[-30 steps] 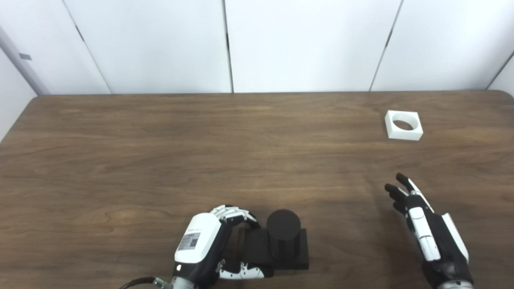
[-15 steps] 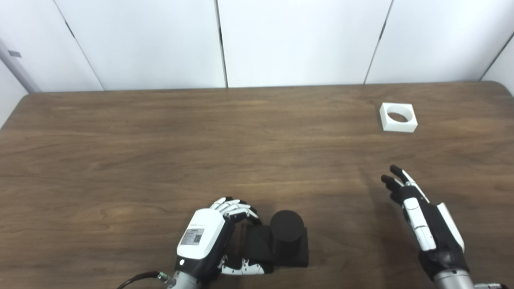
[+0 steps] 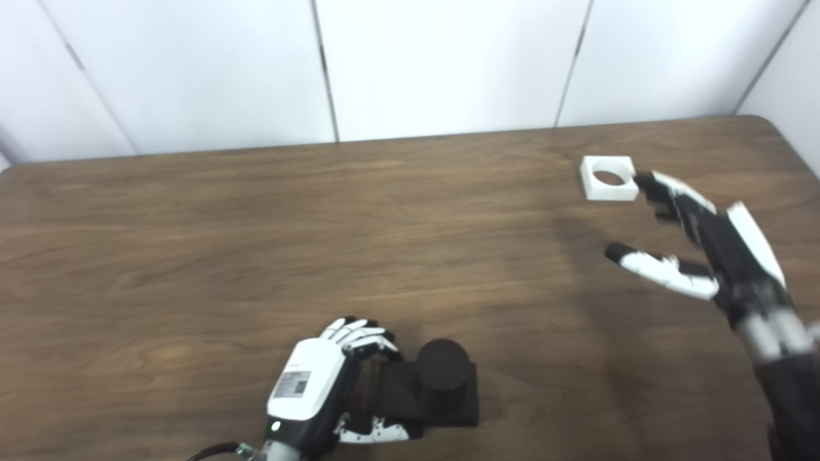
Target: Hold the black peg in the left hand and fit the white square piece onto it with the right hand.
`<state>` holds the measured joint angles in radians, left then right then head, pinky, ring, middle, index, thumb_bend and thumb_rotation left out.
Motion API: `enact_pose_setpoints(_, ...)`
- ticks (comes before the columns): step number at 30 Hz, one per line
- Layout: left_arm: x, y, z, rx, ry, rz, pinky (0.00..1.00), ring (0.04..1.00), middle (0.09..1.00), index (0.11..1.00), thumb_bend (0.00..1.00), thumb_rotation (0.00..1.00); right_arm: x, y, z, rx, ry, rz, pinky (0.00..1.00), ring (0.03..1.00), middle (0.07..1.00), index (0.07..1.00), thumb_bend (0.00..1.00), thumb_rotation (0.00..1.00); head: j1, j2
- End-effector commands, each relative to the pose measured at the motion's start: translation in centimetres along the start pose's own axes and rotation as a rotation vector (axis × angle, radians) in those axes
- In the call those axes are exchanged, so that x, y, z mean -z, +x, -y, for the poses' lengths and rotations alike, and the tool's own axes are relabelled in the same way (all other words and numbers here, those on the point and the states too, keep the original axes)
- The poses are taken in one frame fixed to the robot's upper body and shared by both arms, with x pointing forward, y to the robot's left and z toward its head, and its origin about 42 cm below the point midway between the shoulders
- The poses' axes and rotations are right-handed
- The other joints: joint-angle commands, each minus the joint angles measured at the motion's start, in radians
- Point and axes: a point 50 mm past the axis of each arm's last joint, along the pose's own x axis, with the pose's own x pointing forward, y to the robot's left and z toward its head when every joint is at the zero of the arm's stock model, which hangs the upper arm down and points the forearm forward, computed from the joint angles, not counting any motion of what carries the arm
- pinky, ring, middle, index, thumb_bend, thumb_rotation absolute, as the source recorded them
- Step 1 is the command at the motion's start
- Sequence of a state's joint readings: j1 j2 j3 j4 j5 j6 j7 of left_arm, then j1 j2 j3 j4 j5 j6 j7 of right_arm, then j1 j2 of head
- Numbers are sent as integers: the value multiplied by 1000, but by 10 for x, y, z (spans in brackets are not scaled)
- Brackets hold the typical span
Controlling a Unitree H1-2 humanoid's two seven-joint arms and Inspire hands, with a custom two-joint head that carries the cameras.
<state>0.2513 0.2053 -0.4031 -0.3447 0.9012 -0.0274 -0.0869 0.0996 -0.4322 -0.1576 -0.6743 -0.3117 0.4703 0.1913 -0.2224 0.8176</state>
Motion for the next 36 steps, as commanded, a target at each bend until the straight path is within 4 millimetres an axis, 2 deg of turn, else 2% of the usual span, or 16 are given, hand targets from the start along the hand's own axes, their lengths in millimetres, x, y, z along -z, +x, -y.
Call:
enact_pose_setpoints(1,8,-4,2,65,52,-34,896,831,757,482,522,49,-6,17,18,15,-93,36,895,911,912,885,776,337,-15,5)
enact_pose_setpoints(4,9,-4,0,72,57,-33,883,821,753,482,523,50,-7,41,31,1,-188,36,831,899,923,902,825,300,-36,6)
enact_pose_setpoints(9,10,-5,0,81,58,-28,874,814,748,482,523,49,-4,73,40,-27,-351,9,893,983,949,904,867,223,-70,1)
enact_pose_setpoints(12,11,-5,-1,84,58,-30,874,814,747,482,523,49,1,90,41,-42,-411,-1,926,997,954,899,879,177,-92,-2)
enact_pose_setpoints(17,12,-6,-3,77,49,-28,873,809,743,482,523,48,13,117,40,-80,-495,-8,984,1000,964,906,869,204,-127,-8)
enact_pose_setpoints(24,13,-9,-5,74,47,-27,866,801,737,482,522,48,24,153,35,-106,-559,-54,987,1000,956,894,861,244,-153,-15)
enact_pose_setpoints(36,11,-11,-6,72,36,-26,859,799,734,482,522,48,30,190,23,-170,-621,-121,973,1000,958,885,845,260,-159,-16)
